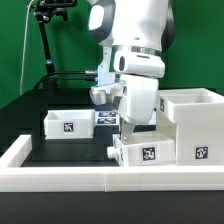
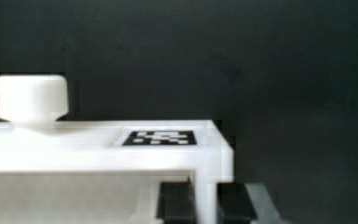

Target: Assemble drawer

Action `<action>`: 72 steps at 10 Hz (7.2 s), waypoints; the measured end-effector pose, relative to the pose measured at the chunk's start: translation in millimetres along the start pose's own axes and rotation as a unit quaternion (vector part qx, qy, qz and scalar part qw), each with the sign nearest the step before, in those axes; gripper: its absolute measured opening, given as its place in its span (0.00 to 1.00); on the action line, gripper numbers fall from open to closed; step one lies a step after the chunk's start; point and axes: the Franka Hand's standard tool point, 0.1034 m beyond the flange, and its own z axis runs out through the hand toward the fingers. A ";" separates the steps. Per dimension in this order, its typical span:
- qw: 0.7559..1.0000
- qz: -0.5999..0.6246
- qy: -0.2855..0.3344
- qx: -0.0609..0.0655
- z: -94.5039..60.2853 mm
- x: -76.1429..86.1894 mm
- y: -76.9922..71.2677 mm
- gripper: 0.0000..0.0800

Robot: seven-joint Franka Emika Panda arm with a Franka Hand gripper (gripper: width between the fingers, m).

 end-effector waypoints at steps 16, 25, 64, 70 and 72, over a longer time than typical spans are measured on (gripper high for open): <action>0.998 -0.014 -0.029 0.058 -0.6 3.2 -0.5 0.06; 0.996 0.055 -0.032 0.056 -2.4 15.0 -3.1 0.06; 0.993 0.069 -0.055 0.083 -6.3 25.2 -16.4 0.06; 0.992 0.069 -0.057 0.084 -6.0 22.5 -15.9 0.06; 0.992 0.064 -0.062 0.088 -7.4 24.0 -16.2 0.06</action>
Offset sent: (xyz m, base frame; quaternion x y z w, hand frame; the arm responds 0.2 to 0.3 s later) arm 0.0000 0.0000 0.0000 0.0000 0.0000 0.0000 1.0000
